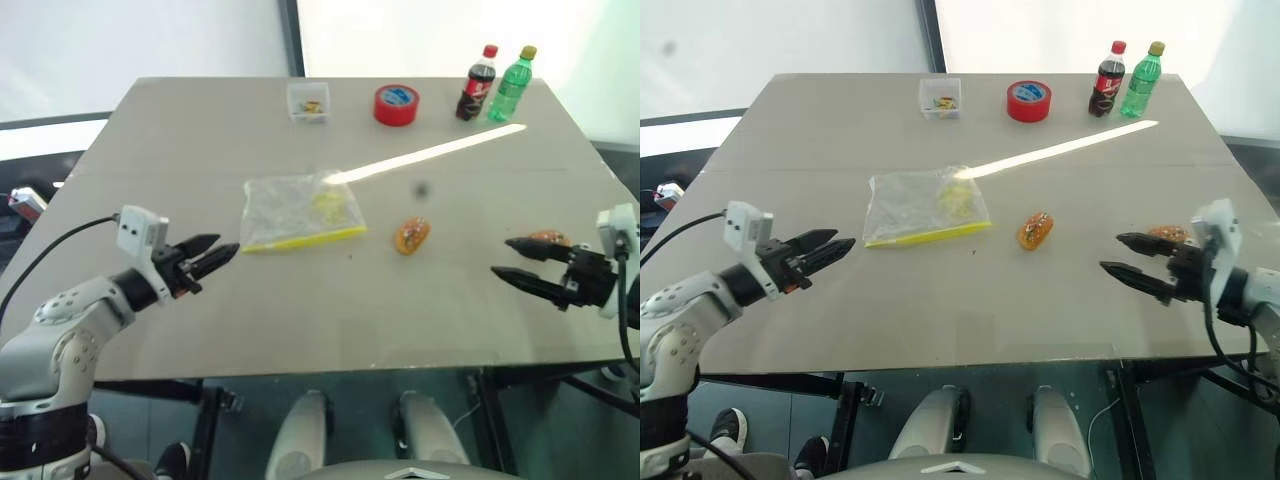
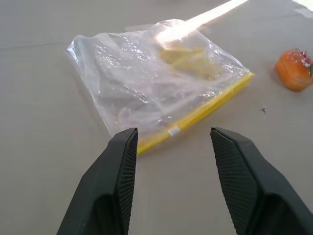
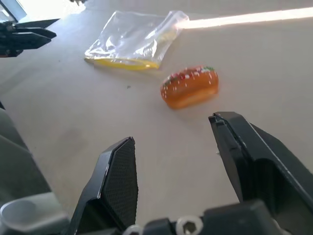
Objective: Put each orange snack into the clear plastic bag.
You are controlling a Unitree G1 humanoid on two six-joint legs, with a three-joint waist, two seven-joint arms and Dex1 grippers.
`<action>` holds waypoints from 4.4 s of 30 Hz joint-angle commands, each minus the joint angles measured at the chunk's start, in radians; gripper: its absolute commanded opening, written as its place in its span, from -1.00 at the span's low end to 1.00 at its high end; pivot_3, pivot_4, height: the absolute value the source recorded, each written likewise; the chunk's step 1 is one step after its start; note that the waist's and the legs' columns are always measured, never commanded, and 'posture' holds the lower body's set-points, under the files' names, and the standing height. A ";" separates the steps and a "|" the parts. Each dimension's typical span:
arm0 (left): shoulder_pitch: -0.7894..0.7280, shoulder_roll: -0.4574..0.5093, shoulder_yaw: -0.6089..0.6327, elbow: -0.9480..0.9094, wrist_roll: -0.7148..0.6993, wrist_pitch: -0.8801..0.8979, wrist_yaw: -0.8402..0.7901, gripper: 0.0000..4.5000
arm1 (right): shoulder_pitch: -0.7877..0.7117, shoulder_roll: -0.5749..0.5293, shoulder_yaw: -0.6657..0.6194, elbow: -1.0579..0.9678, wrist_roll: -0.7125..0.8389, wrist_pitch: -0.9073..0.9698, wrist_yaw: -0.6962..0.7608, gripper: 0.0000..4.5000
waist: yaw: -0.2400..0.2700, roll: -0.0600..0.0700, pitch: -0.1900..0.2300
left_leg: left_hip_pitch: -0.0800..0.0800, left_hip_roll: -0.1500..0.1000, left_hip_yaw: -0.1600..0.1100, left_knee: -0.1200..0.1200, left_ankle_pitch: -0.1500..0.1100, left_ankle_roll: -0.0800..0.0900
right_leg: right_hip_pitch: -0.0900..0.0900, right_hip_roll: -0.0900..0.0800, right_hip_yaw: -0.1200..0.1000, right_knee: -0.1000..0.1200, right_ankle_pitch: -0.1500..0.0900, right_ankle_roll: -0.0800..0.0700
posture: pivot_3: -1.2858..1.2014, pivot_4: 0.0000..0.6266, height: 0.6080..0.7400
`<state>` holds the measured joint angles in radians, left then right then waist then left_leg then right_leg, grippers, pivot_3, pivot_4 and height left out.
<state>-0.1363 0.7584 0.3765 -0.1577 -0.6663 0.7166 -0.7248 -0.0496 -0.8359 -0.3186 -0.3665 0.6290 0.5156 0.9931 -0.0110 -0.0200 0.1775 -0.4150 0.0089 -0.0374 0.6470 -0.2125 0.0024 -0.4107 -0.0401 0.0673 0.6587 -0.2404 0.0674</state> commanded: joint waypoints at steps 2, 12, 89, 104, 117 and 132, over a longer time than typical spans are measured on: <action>-0.208 -0.031 -0.051 0.252 0.021 0.057 0.025 0.11 | -0.134 0.025 0.075 -0.089 -0.007 0.010 -0.082 0.24 | -0.002 -0.001 0.000 | -0.001 0.000 -0.001 0.000 0.000 0.000 | 0.000 0.000 -0.001 0.000 0.001 0.001 | 0.03 -0.52 1.00; -0.510 -0.074 -0.094 0.672 0.099 0.044 0.016 0.98 | -0.179 0.043 0.143 -0.166 -0.044 0.002 -0.136 1.00 | -0.003 -0.003 0.001 | -0.002 0.000 -0.003 0.000 0.000 0.000 | 0.000 0.000 -0.003 0.000 0.003 0.000 | 0.03 -0.52 1.00; -0.336 -0.033 -0.211 0.028 0.211 0.160 0.075 0.23 | -0.792 0.539 0.655 0.726 -0.913 -0.405 -0.451 -1.00 | -0.031 -0.004 0.002 | 0.000 -0.003 -0.011 -0.005 0.001 -0.004 | -0.002 -0.002 -0.003 0.003 0.004 -0.002 | 0.03 -0.52 1.00; -0.387 -0.038 -0.481 -0.124 0.529 -0.352 0.016 0.23 | -0.930 0.587 0.673 0.921 -0.972 -0.393 -0.506 -1.00 | -0.037 -0.004 0.002 | -0.002 -0.004 -0.002 -0.013 0.002 -0.004 | -0.007 -0.005 -0.002 -0.001 0.004 -0.002 | 0.03 -0.52 1.00; -0.341 0.014 -0.543 -0.028 0.734 -0.461 0.014 0.23 | -0.940 0.607 0.676 0.922 -0.980 -0.389 -0.488 -1.00 | -0.034 -0.004 0.002 | -0.001 -0.004 -0.002 -0.013 0.002 -0.003 | -0.008 -0.004 -0.002 0.002 0.004 -0.002 | 0.03 -0.52 1.00; -0.346 -0.039 -0.559 0.058 0.789 -0.503 0.008 0.23 | -0.923 0.616 0.676 0.879 -0.979 -0.371 -0.475 -1.00 | -0.034 -0.004 0.002 | -0.001 -0.004 -0.002 -0.012 0.002 -0.003 | -0.008 -0.003 -0.002 0.002 0.004 -0.002 | 0.03 -0.52 1.00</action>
<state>-0.4725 0.7185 -0.2041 -0.0945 0.1092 0.2312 -0.7323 -0.9574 -0.2209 0.3682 0.5644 -0.3518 0.1480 0.5190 -0.0446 -0.0239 0.1798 -0.4162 0.0050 -0.0397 0.6346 -0.2109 -0.0008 -0.4185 -0.0434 0.0654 0.6610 -0.2369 0.0654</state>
